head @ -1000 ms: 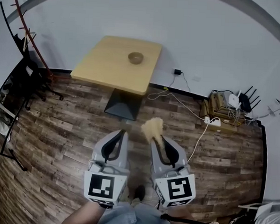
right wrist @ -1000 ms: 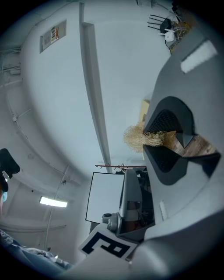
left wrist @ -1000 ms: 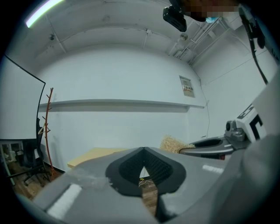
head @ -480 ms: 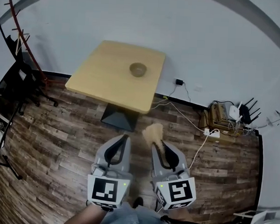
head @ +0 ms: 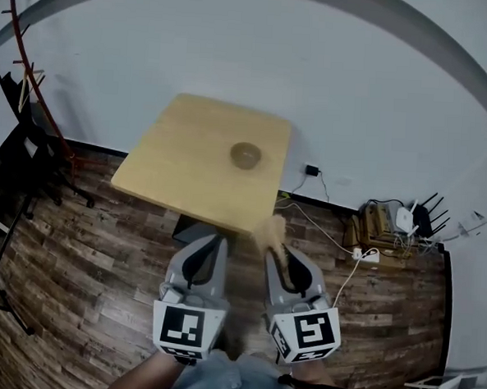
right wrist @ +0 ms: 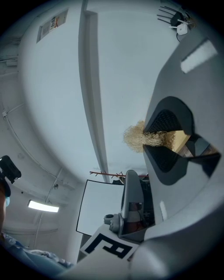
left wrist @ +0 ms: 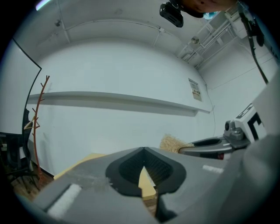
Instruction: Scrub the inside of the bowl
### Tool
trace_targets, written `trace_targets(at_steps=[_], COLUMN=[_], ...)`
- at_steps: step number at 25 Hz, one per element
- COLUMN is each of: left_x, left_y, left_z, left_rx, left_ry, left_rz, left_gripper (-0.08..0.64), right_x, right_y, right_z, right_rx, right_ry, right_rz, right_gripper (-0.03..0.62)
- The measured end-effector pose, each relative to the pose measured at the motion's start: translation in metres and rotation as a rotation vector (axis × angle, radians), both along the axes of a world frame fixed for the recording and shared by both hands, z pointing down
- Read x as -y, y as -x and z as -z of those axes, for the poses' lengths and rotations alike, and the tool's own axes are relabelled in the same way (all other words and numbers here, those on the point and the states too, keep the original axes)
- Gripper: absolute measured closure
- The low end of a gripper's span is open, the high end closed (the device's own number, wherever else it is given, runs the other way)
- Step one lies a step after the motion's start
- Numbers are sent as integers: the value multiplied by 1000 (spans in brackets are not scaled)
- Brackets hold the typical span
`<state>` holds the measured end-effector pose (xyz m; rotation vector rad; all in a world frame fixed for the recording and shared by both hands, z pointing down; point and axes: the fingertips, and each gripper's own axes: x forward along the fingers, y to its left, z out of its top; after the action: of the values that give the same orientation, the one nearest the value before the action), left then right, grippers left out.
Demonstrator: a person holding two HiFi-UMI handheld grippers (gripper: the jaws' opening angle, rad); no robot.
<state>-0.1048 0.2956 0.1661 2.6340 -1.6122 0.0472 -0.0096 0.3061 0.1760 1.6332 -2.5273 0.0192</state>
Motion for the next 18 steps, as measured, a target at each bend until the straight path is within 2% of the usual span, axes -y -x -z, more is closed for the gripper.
trace_targets(at_steps=[7,11,18], left_x=[26,37,72], left_y=[3,0,-8], left_z=[2,-3,-31], left_rx=[-13,-28,35], left_ry=[-11,25,49], left_rz=[-25,-26,-37], left_gripper=[540,540,540], right_x=[24,31,60], right_y=[3,-3,-16], right_z=[6,2,-23], right_rx=[-12,-14,-9], right_ry=[-15,0,48], right_rz=[-29,-46,-53], right_gripper=[518,518,517])
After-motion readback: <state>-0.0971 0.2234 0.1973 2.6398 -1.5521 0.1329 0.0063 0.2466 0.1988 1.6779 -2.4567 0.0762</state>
